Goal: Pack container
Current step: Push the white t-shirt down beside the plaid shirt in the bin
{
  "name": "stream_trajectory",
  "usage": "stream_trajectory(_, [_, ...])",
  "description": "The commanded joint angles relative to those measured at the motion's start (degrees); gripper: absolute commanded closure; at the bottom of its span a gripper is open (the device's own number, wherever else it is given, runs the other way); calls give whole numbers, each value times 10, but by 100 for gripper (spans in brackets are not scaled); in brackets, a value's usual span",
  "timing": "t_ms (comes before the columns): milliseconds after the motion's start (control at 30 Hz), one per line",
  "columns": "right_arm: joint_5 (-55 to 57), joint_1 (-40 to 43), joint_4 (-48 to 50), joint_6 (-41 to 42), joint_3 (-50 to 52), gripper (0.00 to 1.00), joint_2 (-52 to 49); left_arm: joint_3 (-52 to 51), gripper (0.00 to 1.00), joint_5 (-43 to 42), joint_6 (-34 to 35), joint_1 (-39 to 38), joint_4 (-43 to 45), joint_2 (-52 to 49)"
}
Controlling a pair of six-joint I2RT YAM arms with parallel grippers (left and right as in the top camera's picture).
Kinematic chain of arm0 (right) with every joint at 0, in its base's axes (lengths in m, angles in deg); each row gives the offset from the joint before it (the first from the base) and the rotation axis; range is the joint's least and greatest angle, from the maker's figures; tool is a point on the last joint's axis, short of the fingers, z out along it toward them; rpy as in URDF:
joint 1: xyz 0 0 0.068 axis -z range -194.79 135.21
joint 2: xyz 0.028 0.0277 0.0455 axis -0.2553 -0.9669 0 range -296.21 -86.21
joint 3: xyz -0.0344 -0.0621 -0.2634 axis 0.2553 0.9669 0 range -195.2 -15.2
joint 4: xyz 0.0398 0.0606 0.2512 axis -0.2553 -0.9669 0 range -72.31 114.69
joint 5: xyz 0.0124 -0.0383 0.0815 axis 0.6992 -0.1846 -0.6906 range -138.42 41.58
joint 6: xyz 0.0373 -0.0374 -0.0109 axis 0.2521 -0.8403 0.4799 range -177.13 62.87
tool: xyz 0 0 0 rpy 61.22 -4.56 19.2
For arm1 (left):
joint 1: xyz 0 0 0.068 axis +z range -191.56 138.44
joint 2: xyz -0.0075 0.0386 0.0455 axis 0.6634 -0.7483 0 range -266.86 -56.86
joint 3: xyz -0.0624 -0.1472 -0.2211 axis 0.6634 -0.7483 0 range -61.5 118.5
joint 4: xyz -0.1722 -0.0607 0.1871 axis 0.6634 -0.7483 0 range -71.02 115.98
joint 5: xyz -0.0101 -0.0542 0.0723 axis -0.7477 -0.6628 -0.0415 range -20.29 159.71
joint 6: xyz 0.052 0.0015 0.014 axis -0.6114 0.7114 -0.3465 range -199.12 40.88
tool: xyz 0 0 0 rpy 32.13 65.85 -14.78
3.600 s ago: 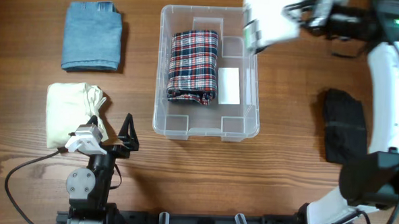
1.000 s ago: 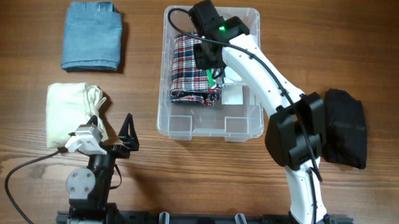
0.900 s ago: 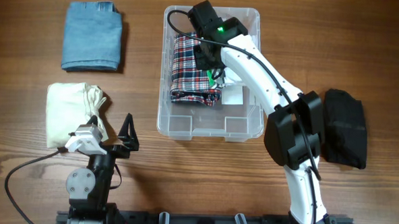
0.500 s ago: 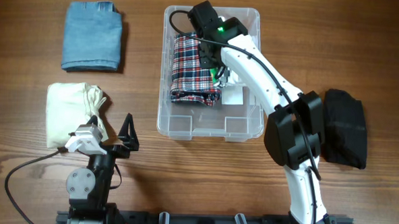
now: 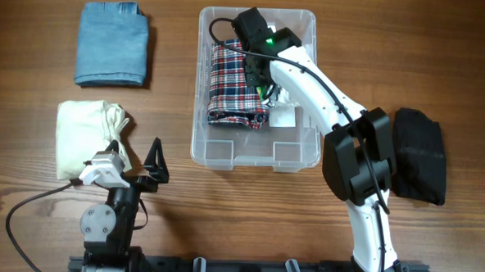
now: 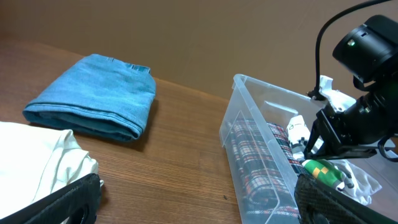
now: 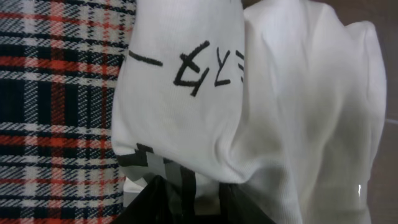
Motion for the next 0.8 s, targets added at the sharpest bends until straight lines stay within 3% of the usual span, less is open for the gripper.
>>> stream_trajectory(0, [7, 8, -3, 9, 23, 71, -15, -2, 0, 3, -3, 4, -3, 0])
stream_trajectory(133, [12, 8, -11, 5, 2, 71, -9, -2, 0, 3, -3, 4, -3, 0])
stream_trajectory(433, [44, 8, -24, 2, -16, 59, 60, -2, 0, 3, -3, 4, -3, 0])
stream_trajectory(767, [-23, 23, -7, 3, 19, 60, 45, -2, 0, 3, -3, 4, -3, 0])
